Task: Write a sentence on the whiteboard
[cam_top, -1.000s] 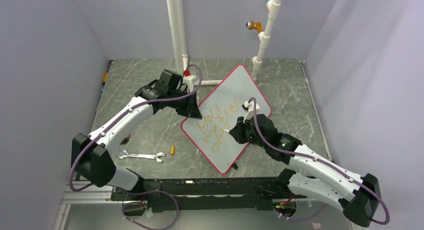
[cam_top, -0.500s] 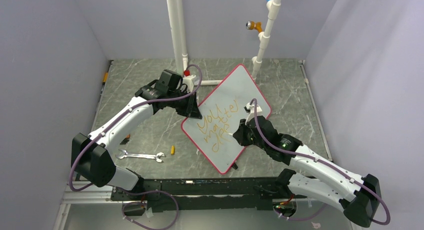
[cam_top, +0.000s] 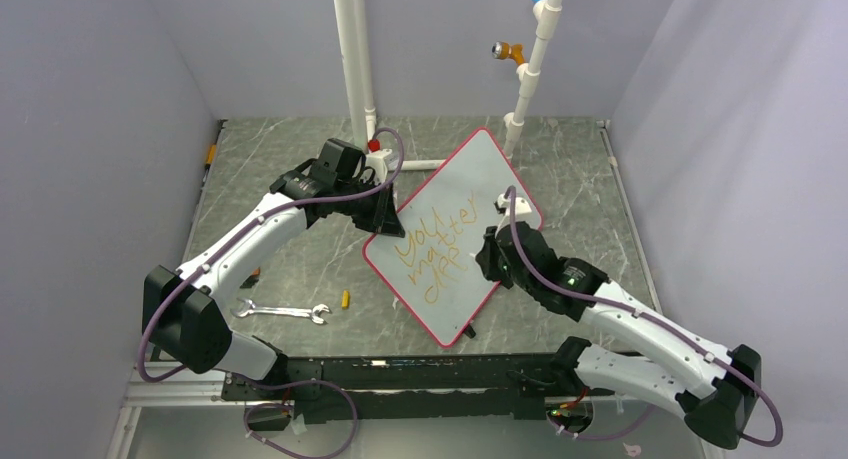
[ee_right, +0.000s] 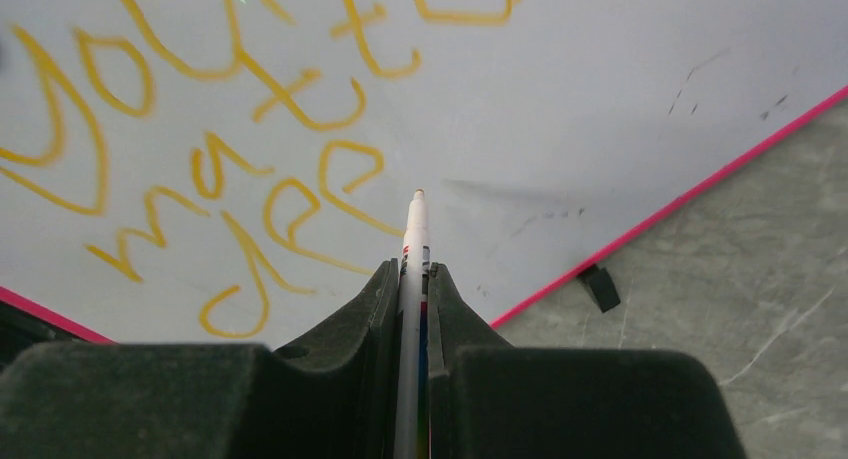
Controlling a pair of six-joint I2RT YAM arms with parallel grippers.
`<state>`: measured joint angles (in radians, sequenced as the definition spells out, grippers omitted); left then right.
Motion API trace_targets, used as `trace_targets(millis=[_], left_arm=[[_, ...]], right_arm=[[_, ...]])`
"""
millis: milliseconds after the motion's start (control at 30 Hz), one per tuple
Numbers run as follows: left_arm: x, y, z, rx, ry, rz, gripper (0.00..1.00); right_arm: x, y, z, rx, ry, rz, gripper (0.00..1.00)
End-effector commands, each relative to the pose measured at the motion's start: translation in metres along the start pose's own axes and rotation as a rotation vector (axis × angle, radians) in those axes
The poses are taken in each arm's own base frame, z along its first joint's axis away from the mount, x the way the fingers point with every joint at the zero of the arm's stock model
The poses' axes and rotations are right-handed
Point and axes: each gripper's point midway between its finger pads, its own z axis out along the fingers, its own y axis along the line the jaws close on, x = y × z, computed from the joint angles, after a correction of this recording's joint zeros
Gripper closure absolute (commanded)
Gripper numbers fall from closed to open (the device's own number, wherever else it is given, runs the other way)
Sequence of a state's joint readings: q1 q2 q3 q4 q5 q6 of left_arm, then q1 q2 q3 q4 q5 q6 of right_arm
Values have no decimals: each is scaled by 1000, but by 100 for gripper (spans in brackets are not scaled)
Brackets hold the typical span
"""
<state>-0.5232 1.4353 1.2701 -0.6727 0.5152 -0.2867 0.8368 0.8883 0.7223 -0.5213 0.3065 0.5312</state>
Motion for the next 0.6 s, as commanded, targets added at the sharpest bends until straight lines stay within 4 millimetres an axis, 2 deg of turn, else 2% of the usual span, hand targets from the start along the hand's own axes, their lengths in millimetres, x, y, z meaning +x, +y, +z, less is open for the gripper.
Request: trace_targets(millis=[0,67,267,400,567], left_arm=[[-19,53,-12,-273,-76,88,100],[-19,53,-13,-275,-79,89,100],[-19,53,-13,-276,-74,91,100],[-19,53,-15,-282,-78,94,100],[-19,53,-16,-283,-82,95,100]], right_arm=[[-57,5,-22,5,-174,-2,100],[-62,9,-21,-15,-204,-20,100],[-57,11,-9,-15,-178,-65,100],[-56,3,-7,34,-186,-8,100],[-43,-10,-6,75,-154,20,100]])
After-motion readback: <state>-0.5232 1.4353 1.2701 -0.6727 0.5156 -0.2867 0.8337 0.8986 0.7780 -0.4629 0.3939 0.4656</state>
